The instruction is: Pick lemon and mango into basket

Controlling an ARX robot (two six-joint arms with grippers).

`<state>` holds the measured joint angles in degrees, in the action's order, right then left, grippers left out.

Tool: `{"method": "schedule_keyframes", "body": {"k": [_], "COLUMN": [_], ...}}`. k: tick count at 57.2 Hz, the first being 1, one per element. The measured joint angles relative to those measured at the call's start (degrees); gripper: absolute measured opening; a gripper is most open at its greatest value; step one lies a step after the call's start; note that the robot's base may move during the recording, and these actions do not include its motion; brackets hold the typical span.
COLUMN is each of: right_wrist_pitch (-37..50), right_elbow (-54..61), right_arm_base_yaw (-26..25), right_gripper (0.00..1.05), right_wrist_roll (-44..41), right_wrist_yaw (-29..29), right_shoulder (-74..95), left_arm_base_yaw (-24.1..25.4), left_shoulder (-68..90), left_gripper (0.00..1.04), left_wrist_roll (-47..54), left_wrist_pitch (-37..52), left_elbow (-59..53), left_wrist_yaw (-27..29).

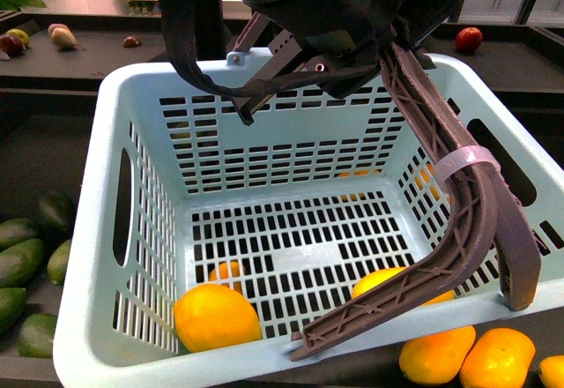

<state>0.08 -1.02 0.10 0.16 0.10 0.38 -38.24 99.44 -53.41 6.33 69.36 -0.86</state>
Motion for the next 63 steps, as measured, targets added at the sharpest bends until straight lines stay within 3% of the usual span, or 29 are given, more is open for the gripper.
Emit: {"method": "schedule_keyframes", "body": {"k": [27,63], "right_wrist_pitch": [0.0,-0.1], "right_elbow": [0.0,0.0], "right_arm_base_yaw": [0.0,0.0], "right_gripper": [0.97,0.96], "right_wrist_roll": [0.0,0.0], "right_wrist_yaw": [0.1,0.1], "right_shoulder": [0.0,-0.2], "left_arm_base_yaw": [0.0,-0.1], "left_shoulder": [0.0,0.0], "left_gripper": [0.05,0.05], "left_wrist_roll": [0.2,0.4], "left_wrist_pitch": [0.0,0.0], "left_elbow": [0.0,0.0], "left_wrist_yaw": [0.0,0.6]}}
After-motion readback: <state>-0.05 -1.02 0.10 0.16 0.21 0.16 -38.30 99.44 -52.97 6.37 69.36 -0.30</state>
